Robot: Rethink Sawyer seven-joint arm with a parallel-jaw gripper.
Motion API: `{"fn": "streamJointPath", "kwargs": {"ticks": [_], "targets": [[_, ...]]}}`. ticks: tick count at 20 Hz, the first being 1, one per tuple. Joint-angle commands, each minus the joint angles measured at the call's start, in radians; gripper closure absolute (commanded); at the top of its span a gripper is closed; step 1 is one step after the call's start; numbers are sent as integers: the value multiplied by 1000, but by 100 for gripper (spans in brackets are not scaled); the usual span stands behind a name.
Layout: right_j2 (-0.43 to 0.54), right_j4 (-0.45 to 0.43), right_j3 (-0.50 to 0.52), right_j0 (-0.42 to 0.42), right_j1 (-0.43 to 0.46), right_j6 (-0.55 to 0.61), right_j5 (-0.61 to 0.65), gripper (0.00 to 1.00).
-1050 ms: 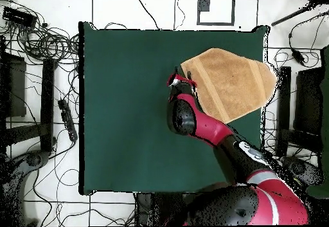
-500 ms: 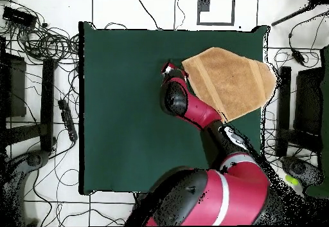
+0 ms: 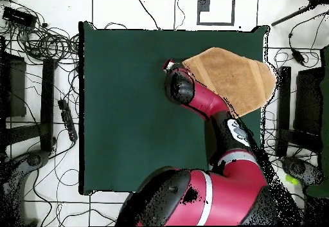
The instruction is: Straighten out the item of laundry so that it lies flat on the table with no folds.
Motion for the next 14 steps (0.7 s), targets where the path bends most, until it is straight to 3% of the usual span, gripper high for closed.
{"fn": "streamJointPath", "kwargs": {"ticks": [1,9,14], "targets": [[15,47,-10,6,41,155,138,0],[69,9,122,-62,-83,150,151,0],[68,36,220,-44,-206,202,171,0]]}}
